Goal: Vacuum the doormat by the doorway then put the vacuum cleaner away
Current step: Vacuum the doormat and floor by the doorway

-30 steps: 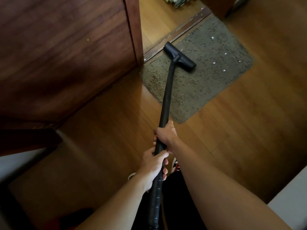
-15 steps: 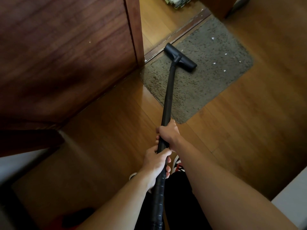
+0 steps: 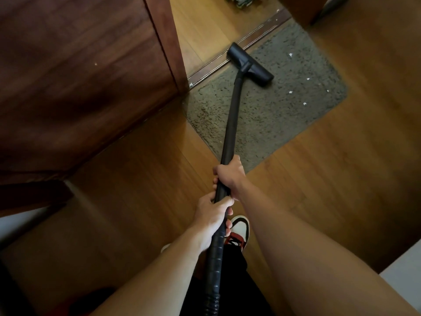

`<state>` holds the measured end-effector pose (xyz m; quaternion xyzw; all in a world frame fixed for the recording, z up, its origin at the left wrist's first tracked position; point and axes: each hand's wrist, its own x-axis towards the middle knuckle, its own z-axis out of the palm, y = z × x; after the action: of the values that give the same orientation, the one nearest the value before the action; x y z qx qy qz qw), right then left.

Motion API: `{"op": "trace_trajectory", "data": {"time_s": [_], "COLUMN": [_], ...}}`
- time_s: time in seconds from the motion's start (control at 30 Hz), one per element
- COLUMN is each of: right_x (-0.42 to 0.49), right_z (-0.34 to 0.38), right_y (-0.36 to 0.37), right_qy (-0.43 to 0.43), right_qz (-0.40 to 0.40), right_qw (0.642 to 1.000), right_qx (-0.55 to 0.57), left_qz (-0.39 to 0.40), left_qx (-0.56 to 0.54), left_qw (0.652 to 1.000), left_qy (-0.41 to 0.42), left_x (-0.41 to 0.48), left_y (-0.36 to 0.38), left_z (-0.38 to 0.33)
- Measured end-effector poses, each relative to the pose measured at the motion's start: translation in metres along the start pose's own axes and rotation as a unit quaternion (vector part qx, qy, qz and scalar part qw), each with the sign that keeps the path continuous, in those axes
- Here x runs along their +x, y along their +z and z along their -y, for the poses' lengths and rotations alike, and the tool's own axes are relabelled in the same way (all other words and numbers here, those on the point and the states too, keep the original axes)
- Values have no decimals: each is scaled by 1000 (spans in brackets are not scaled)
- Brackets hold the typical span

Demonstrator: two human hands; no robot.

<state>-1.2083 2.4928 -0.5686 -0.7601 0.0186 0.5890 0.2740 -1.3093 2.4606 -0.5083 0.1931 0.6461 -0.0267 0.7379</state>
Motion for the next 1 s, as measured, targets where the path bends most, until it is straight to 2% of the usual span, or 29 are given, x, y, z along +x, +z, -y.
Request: {"op": "trace_trajectory", "data": {"time_s": [0.27,0.43,1.0], "right_x": [29,33,-24], "right_z": [33,31,-48], "right_y": [-44,-51,24], "right_qy": [-17,-16,1], "right_qz": [-9,-3,2], "right_qw": [999,999,1000], "right_qx": [-35,-31,-11], "left_qz": [12,14,9], "left_qx": [-22,-24,-12], "left_qw": [1000,1000,1000], "left_qy": [7,15,20], "left_x": [23,28,-14], "left_y": [51,59,-30], "left_z": [-27,-23,50]}}
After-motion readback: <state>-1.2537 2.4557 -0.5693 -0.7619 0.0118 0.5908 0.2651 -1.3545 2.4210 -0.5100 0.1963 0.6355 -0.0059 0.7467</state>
